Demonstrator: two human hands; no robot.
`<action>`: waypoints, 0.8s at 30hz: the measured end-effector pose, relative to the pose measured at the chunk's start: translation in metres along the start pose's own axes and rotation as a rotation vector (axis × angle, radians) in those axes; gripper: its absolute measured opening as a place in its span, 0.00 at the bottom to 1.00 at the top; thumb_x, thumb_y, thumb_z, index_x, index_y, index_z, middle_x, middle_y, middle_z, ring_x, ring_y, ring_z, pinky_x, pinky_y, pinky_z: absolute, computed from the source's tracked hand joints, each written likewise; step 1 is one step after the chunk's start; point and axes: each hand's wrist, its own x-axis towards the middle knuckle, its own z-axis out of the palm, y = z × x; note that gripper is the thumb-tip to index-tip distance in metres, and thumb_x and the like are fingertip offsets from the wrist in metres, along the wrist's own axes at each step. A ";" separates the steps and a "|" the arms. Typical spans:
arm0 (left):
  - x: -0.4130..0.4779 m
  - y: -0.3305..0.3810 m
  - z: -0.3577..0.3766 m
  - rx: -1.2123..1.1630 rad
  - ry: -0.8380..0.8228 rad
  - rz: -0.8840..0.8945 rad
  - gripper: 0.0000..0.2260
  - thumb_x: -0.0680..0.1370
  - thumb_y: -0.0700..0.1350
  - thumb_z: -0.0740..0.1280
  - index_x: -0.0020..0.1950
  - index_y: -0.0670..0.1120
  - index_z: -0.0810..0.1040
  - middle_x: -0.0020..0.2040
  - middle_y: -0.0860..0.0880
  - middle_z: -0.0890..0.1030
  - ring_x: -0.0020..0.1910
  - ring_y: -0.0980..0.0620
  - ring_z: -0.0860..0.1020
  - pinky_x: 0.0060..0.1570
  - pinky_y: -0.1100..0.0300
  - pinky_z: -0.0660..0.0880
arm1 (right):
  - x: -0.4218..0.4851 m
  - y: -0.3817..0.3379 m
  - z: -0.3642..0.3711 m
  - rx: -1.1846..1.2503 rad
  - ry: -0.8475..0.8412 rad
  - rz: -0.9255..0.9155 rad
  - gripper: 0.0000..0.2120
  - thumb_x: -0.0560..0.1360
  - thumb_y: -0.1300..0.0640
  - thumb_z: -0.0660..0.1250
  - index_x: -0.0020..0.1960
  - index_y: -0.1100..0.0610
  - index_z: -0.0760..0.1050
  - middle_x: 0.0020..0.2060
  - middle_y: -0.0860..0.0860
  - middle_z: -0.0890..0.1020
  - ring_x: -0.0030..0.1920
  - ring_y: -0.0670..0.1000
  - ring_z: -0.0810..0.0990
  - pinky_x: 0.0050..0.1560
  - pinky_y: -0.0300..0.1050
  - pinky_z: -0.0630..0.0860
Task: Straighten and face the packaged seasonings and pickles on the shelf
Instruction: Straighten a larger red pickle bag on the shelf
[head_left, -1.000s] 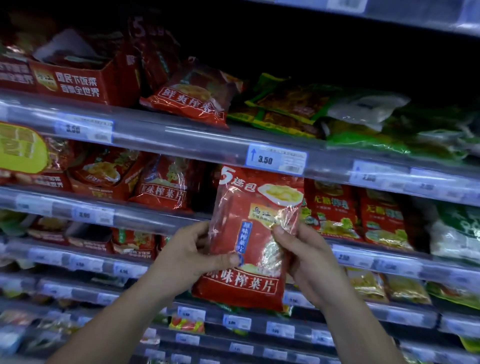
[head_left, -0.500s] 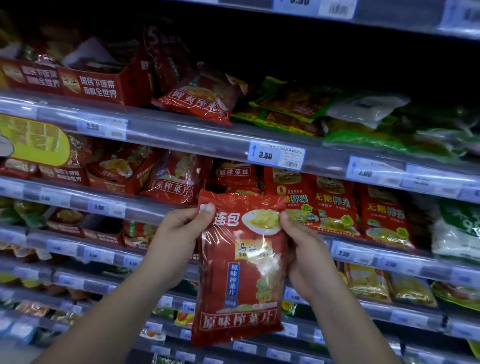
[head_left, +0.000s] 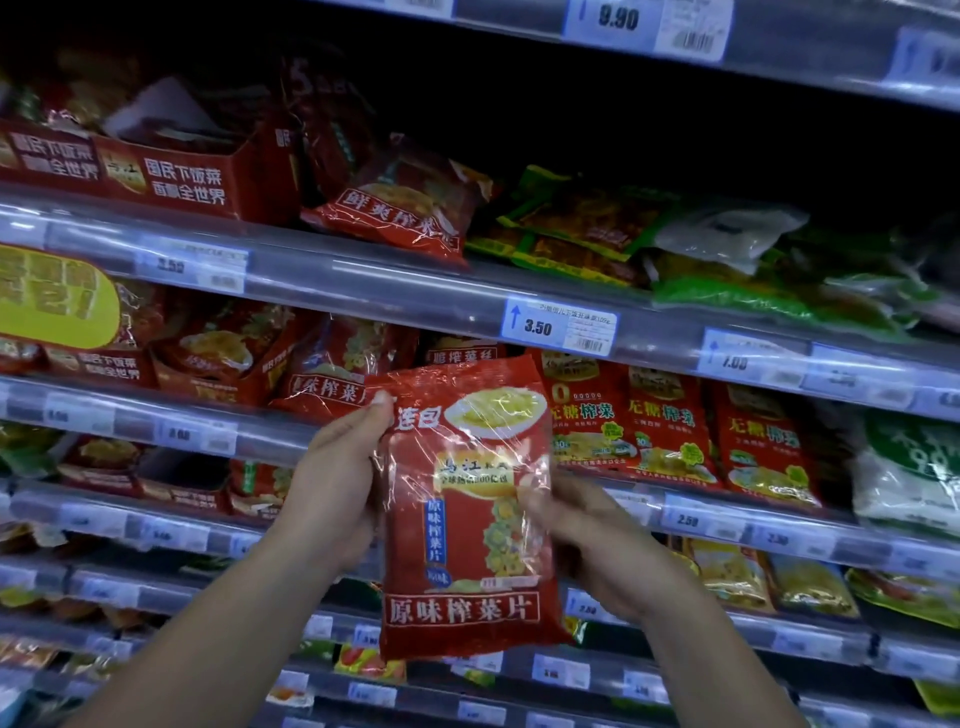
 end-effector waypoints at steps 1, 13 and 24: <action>0.003 0.002 0.000 0.018 0.009 0.005 0.11 0.80 0.51 0.66 0.44 0.45 0.81 0.37 0.44 0.88 0.34 0.46 0.86 0.42 0.50 0.81 | 0.000 0.000 0.001 -0.025 -0.023 -0.013 0.21 0.67 0.46 0.77 0.57 0.53 0.81 0.56 0.55 0.87 0.57 0.57 0.85 0.61 0.57 0.81; 0.031 -0.004 -0.022 0.391 -0.310 -0.106 0.14 0.70 0.52 0.74 0.45 0.41 0.86 0.44 0.39 0.88 0.41 0.41 0.87 0.49 0.45 0.83 | 0.030 -0.003 0.006 0.163 0.276 0.015 0.23 0.70 0.47 0.72 0.61 0.58 0.80 0.52 0.58 0.88 0.52 0.60 0.87 0.59 0.62 0.80; 0.073 -0.005 -0.041 0.531 -0.378 0.045 0.20 0.81 0.53 0.63 0.46 0.36 0.83 0.43 0.37 0.87 0.41 0.41 0.85 0.48 0.42 0.81 | 0.047 -0.018 0.009 -0.037 0.284 -0.044 0.21 0.68 0.53 0.72 0.58 0.60 0.79 0.47 0.56 0.89 0.45 0.55 0.88 0.40 0.44 0.82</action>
